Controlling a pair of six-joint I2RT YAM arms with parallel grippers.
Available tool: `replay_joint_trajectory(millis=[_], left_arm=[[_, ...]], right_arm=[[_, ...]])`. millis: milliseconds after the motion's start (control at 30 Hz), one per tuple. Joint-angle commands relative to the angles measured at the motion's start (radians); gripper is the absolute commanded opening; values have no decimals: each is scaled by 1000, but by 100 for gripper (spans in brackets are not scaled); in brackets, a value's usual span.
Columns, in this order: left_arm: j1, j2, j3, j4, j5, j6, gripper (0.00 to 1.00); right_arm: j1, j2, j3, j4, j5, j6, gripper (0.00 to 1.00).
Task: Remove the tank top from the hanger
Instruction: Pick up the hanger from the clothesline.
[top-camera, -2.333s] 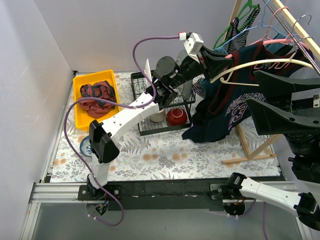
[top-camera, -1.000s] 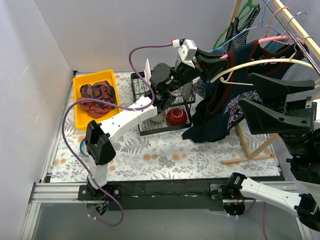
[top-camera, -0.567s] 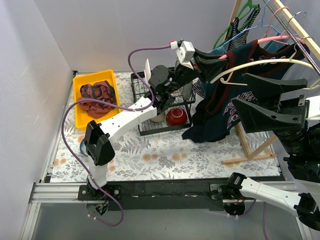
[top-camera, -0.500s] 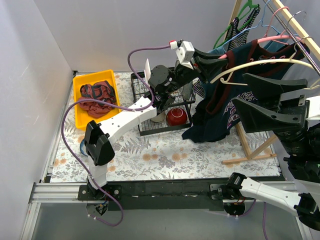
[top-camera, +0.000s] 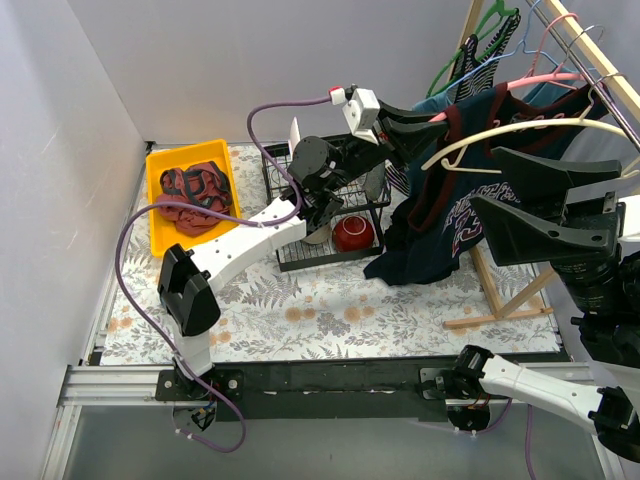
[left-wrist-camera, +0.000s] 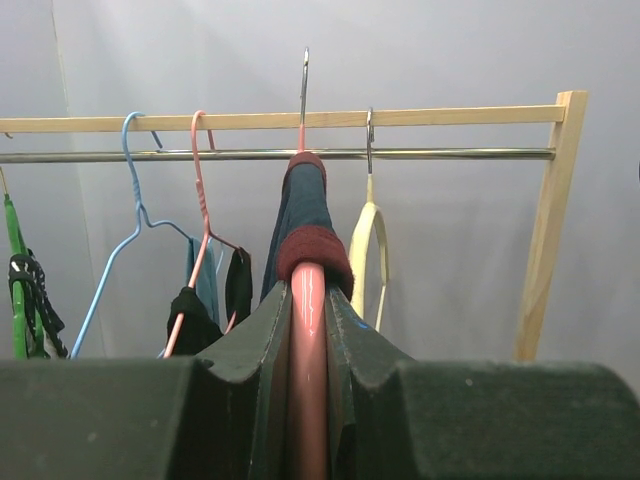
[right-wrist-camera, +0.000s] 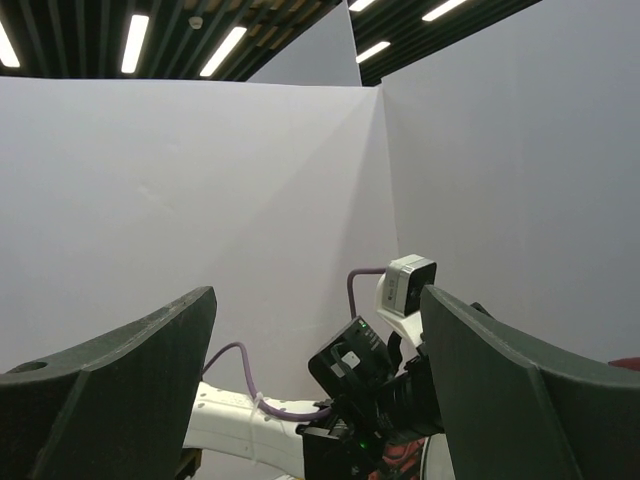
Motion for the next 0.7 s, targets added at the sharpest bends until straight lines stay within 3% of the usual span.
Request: replay_joint_trajectory(millis=[0, 400, 667], left_arm=[[5, -125, -25, 127, -45, 31, 0], [5, -186, -82, 125, -62, 51, 0], [5, -289, -212, 121, -69, 60, 0]], right_arm=[[2, -9, 10, 13, 49, -15, 91], [2, 31, 42, -18, 58, -24, 91], [2, 34, 20, 2, 185, -48, 88]])
